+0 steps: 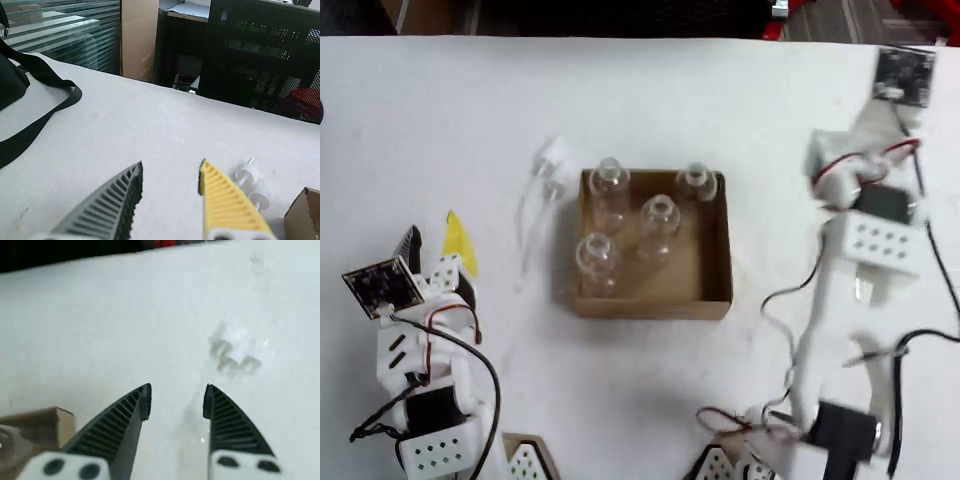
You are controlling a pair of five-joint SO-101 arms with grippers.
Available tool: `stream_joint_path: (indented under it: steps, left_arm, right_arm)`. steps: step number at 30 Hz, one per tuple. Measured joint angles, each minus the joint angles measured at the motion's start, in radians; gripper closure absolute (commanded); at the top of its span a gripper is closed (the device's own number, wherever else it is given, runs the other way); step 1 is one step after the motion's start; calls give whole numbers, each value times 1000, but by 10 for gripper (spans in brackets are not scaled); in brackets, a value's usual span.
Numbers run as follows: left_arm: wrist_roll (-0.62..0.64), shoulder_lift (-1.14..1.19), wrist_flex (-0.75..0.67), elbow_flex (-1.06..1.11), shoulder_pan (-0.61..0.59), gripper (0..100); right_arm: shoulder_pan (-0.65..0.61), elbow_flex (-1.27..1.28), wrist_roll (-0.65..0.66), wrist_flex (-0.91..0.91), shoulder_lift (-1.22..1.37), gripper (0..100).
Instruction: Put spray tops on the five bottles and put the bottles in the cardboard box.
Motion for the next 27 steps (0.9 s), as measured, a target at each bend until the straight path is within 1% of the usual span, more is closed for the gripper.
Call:
stream_joint_path:
  steps: [3, 6, 10, 18, 23, 25, 27]
  left_arm:
    - [0, 0, 0, 0, 0, 819]
    - [0, 0, 0, 0, 0, 819]
    - [0, 0, 0, 0, 0, 819]
    - [0, 0, 0, 0, 0, 819]
    - [0, 0, 0, 0, 5, 819]
    - [0, 0, 0, 0, 5, 819]
    - [0, 0, 0, 0, 5, 819]
  right_arm:
    - [60, -115, 74, 149, 114, 848]
    - [98, -230, 140, 252, 264, 847]
    - [106, -391, 199, 362, 491, 847]
    - [140, -744, 212, 499, 885, 847]
    - [150, -919, 212, 551, 1034, 850]
    - [160, -956, 213, 557, 1074, 851]
    - [161, -976, 242, 565, 1096, 858]
